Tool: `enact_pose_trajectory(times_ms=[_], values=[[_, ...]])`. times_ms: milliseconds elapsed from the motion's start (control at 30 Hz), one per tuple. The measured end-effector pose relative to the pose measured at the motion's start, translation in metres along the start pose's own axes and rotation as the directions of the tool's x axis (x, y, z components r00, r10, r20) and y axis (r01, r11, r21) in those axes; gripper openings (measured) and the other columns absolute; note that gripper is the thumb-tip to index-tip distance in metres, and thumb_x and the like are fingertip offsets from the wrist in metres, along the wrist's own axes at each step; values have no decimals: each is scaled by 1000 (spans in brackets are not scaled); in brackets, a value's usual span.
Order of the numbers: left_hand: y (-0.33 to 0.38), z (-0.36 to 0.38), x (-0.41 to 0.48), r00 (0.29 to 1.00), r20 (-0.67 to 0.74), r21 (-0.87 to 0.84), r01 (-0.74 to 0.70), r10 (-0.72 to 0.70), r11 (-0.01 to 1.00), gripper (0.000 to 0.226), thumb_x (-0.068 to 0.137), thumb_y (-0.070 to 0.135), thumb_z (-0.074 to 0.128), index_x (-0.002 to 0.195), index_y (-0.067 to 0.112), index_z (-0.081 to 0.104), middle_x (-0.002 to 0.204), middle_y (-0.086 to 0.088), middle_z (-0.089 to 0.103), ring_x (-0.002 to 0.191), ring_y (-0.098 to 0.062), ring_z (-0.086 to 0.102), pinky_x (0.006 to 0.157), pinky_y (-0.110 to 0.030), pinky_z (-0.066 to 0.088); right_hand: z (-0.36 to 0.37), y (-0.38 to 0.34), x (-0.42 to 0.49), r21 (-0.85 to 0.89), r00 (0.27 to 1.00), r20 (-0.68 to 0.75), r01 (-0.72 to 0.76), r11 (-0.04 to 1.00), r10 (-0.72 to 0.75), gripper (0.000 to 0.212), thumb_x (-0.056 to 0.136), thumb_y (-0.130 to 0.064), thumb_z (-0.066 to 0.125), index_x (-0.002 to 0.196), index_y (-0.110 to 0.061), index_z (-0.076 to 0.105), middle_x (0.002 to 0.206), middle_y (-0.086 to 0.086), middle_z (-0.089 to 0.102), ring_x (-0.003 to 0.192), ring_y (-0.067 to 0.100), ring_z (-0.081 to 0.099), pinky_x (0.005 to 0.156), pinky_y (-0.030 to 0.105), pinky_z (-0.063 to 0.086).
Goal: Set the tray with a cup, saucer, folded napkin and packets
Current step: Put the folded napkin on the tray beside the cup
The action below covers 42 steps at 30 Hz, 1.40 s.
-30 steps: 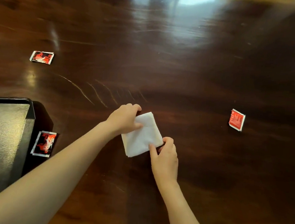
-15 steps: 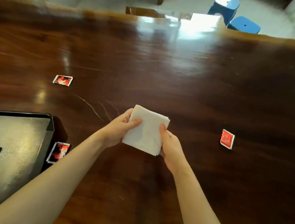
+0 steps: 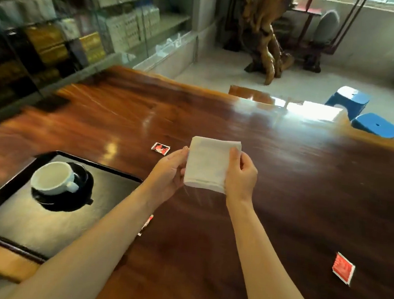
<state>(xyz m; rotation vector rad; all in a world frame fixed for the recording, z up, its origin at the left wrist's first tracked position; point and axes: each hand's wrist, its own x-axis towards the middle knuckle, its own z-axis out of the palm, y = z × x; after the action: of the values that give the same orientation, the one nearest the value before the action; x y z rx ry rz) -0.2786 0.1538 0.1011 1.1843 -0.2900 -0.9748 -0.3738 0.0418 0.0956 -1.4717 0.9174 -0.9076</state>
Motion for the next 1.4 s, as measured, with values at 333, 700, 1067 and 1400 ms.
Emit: enact_pose_trajectory(times_ms=[333,700,1067,1400], values=[[61,-88,-54,957,-237,228,-115,170,967,27,85,12,64,110,9,58,98,-4,66,83,-16,65,59,-21,56,115,-28,-39,74,984,172,42,996,-55,23,98,-36,42,84,-25,57,80,-6,60,78,13,59,66,27,53],[57,-252,-88,919,-393,319,159,-22,934,35,85,17,65,119,12,58,112,-7,67,98,-22,66,79,-32,57,223,30,-106,-207,808,507,-222,953,299,15,97,-34,45,93,-23,55,98,5,63,92,20,63,80,34,55],[-26,-278,-62,705,-386,-590,307,-595,747,16,85,-9,55,99,-2,57,108,-19,58,98,-29,59,89,-39,51,241,105,-134,-472,892,173,-297,830,417,23,98,-31,43,92,-14,57,78,-3,54,68,6,49,54,18,36],[-63,-292,-36,624,-586,-318,410,-517,855,44,85,-4,58,128,6,53,125,-13,58,103,-23,59,90,-35,51,267,130,-120,-784,920,203,-53,619,336,29,94,-19,51,122,-13,50,112,3,62,99,19,61,80,32,53]])
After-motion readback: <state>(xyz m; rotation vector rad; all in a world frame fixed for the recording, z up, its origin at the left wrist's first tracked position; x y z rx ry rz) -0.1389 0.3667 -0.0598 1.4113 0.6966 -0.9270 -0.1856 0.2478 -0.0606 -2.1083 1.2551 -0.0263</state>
